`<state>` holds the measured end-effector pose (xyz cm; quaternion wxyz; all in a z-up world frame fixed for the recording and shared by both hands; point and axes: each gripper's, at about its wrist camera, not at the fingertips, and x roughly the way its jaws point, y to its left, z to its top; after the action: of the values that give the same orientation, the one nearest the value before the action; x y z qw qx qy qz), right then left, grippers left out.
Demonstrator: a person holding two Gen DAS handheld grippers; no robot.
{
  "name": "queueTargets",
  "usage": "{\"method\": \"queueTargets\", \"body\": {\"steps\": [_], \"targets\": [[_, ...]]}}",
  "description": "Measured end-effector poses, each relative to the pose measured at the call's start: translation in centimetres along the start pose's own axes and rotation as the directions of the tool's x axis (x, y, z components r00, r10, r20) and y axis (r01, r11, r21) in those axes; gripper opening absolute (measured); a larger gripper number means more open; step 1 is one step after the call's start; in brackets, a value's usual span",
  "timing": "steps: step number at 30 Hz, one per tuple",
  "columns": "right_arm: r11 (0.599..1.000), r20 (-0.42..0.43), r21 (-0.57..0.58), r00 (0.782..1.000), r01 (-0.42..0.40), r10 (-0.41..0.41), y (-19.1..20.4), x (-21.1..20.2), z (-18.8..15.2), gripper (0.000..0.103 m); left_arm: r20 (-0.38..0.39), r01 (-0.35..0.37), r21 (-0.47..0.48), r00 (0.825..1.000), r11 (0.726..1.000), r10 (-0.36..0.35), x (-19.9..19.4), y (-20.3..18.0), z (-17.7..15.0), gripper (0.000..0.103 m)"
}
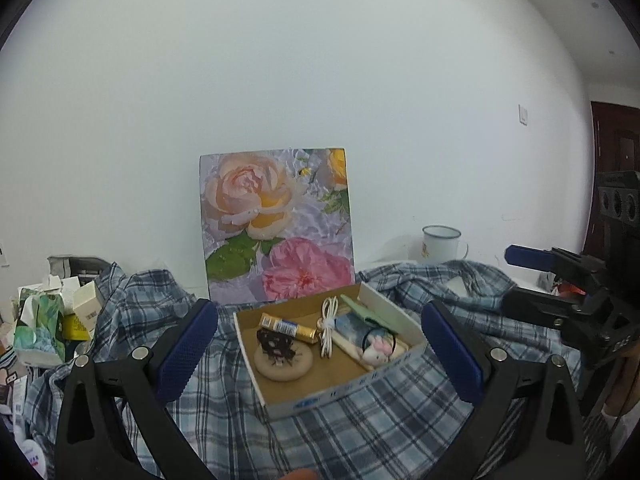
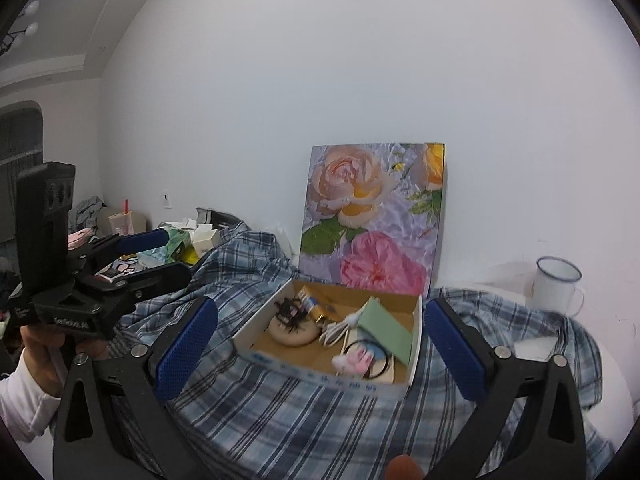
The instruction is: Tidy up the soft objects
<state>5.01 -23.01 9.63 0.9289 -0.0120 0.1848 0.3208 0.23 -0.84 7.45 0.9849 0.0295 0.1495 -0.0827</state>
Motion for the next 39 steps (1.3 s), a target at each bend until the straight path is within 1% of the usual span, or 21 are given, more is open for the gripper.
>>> {"method": "queueTargets", "body": {"steps": [2,6,9,14,18,22,24,25,26,29,34,37,39], "targets": [[1.0,0.0,0.016,1.0,-0.006,0.006,0.0,-0.6,-1.0,0.103,-0.008,-0.006,0.002,1.0,1.0,0.006,-0.3,-0.1,-0.8,0.103],[0.999,-0.008,0.036,1.0,0.005,-0.005,0.0,-1.4,-2.9,0.103,-0.042,0.008,-0.008,0.999,1.0,-0.008,-0.2,-0.2,-2.2,0.103],[0.999,-0.032,0.04,0.999,0.014,-0.013,0.1,-1.3,-4.0,0.103,-0.049,-0.004,0.004,0.999,1.0,0.004,-0.3,-0.5,-3.0,0.103],[1.0,-0.077,0.012,0.997,0.026,-0.025,0.8,-1.0,-5.4,0.103,-0.065,-0.023,0.011,0.998,1.0,0.024,-0.6,-0.6,-4.4,0.103],[0.999,-0.084,0.0,0.996,0.036,-0.036,1.4,-1.4,-5.6,0.103,-0.078,-0.044,0.013,0.996,0.999,0.045,-0.9,-0.3,-5.2,0.103],[0.999,-0.103,0.015,0.994,0.045,-0.044,1.6,-1.8,-5.8,0.103,-0.085,-0.047,0.011,0.995,0.999,0.047,-1.0,0.1,-5.8,0.103],[0.998,-0.104,0.006,0.993,0.058,-0.057,1.7,-1.8,-6.0,0.103,-0.081,-0.05,0.015,0.995,0.999,0.051,-1.1,0.0,-6.0,0.103],[0.998,-0.107,0.005,0.993,0.06,-0.06,1.7,-1.8,-6.2,0.103,-0.073,-0.065,0.019,0.995,0.998,0.066,-1.1,-0.1,-6.2,0.103],[0.998,-0.111,0.006,0.992,0.058,-0.057,1.7,-1.6,-6.4,0.103,-0.063,-0.078,0.027,0.995,0.997,0.08,-1.3,-0.3,-6.3,0.103],[0.998,-0.126,0.028,0.991,0.05,-0.046,1.3,-1.2,-6.7,0.103,-0.051,-0.083,0.048,0.995,0.995,0.085,-1.4,-0.7,-6.6,0.103],[0.996,-0.123,0.066,0.991,0.057,-0.048,0.6,-1.3,-7.0,0.103,-0.078,-0.074,0.003,0.994,0.997,0.074,-1.1,-0.1,-6.7,0.103],[0.996,-0.14,0.07,0.989,0.052,-0.042,0.6,-0.9,-7.1,0.103,-0.068,-0.067,-0.02,0.996,0.998,0.065,-1.4,0.4,-6.7,0.103],[0.997,-0.152,0.063,0.987,0.051,-0.041,0.7,-0.6,-7.1,0.103,-0.075,-0.06,-0.022,0.995,0.998,0.058,-1.2,0.5,-6.7,0.103]]}}
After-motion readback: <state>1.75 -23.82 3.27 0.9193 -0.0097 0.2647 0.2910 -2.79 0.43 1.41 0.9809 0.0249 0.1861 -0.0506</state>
